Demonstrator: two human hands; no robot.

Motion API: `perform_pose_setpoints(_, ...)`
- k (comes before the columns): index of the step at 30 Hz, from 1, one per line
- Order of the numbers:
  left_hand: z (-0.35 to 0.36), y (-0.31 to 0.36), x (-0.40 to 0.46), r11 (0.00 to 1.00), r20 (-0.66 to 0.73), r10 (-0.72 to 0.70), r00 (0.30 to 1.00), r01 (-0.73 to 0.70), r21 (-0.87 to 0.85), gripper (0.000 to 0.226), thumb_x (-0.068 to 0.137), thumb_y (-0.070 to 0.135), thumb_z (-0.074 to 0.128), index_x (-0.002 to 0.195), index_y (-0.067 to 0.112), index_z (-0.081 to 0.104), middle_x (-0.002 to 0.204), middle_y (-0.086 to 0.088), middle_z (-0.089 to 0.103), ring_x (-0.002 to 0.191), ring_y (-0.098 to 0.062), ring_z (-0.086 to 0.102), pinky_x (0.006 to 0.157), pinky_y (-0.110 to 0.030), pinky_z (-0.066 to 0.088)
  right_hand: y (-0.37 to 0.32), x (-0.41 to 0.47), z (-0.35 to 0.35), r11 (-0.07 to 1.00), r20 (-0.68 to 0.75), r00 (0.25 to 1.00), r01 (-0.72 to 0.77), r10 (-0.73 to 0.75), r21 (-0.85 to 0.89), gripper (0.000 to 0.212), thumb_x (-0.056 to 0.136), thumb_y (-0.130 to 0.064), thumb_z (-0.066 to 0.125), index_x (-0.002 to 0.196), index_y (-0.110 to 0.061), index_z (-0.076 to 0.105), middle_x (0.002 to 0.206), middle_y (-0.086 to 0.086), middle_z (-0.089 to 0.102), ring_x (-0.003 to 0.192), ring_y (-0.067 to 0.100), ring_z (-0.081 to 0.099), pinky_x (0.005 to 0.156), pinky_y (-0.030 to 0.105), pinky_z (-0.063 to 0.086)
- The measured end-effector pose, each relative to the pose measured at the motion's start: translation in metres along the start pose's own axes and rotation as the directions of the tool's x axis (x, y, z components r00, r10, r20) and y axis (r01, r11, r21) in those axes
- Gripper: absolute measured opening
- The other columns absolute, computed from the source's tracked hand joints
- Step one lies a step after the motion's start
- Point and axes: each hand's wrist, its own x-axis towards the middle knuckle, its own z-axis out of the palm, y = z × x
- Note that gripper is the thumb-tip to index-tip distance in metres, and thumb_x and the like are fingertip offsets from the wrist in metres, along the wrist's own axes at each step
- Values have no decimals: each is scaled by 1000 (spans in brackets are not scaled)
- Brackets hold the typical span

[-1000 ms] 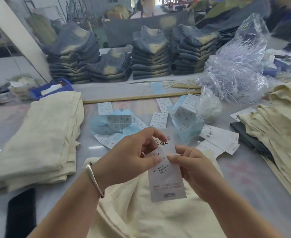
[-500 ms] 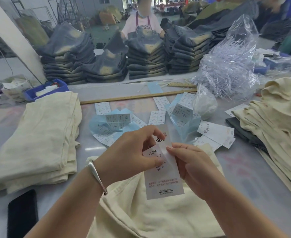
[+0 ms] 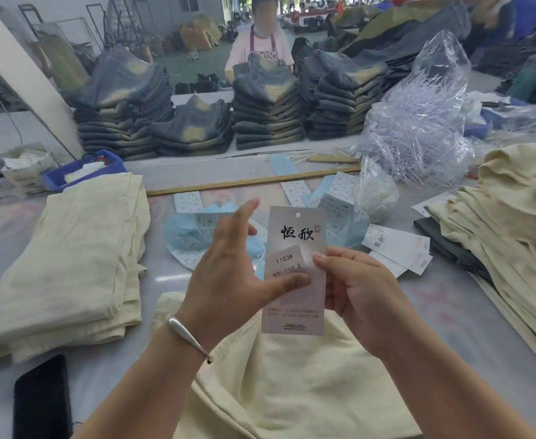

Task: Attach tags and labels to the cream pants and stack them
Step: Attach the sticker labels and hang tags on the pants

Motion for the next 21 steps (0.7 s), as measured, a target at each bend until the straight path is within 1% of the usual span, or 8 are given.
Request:
perform_pose_setpoints(1, 2, -1, -2, 993, 15, -62, 998, 63, -103, 104, 49, 82, 69, 138, 39, 35, 108, 17, 52, 77, -6, 54, 70, -25, 50, 0, 0, 0, 1000, 9, 1000, 2, -2, -1, 28, 95, -12, 46, 105, -1, 70, 100, 24, 71, 84, 33, 67, 77, 42, 54)
perform_pose_setpoints(3, 10, -4, -5, 913, 82, -148, 986, 168, -371, 70, 55, 65, 80, 113, 31, 60, 95, 10, 68, 78, -12, 64, 71, -34, 56, 0, 0, 2, 1000, 23, 1000, 10, -10, 2, 27, 91, -16, 51, 106, -3, 70, 102, 22, 71, 87, 33, 68, 82, 45, 53)
perform_pose_setpoints(6, 16, -3, -11, 741, 121, -195, 973, 227, -631, 29, 65, 36, 85, 82, 17, 71, 88, -12, 73, 87, -38, 67, 81, -53, 56, 2, 0, 3, 1000, 11, 1000, 27, -27, -13, 33, 80, -28, 60, 101, -6, 73, 100, 21, 72, 85, 31, 69, 78, 42, 55)
perform_pose_setpoints(9, 18, 0, -15, 655, 77, -203, 976, 194, -730, 24, 66, 31, 85, 74, 12, 72, 85, -22, 71, 80, -37, 66, 78, -50, 54, 3, -1, 3, 992, 44, 997, 69, -65, -104, 33, 77, -34, 64, 99, -11, 75, 97, 18, 73, 83, 29, 70, 76, 41, 57)
perform_pose_setpoints(14, 20, 3, -15, 679, 57, -188, 981, 172, -714, 43, 59, 45, 85, 65, 6, 68, 79, -29, 67, 71, -39, 62, 79, -61, 51, 7, -1, 5, 972, 31, 982, 190, -187, -136, 27, 70, -31, 74, 91, -14, 78, 91, 12, 75, 78, 23, 71, 69, 31, 58)
perform_pose_setpoints(16, 22, 0, -16, 672, 96, -177, 980, 192, -716, 36, 63, 39, 85, 63, 7, 68, 75, -25, 69, 71, -29, 63, 75, -55, 53, 9, 0, 5, 975, 5, 979, 203, -203, -93, 25, 69, -28, 76, 88, -12, 78, 89, 13, 75, 75, 22, 71, 64, 27, 56)
perform_pose_setpoints(19, 24, -3, -18, 632, 152, -133, 979, 203, -748, 23, 71, 22, 83, 61, 9, 67, 62, -2, 67, 58, -10, 58, 59, -21, 47, 13, 0, 3, 986, -27, 986, 166, -166, -4, 22, 69, -23, 77, 85, -9, 78, 87, 15, 75, 73, 24, 71, 63, 30, 56)
perform_pose_setpoints(21, 24, -4, -21, 538, 199, -148, 969, 248, -806, 26, 77, 23, 76, 66, 2, 65, 64, -4, 63, 61, -16, 51, 61, -20, 40, 14, 0, 4, 990, -19, 991, 131, -130, 51, 21, 69, -19, 79, 86, -7, 77, 89, 18, 74, 76, 28, 71, 66, 35, 57)
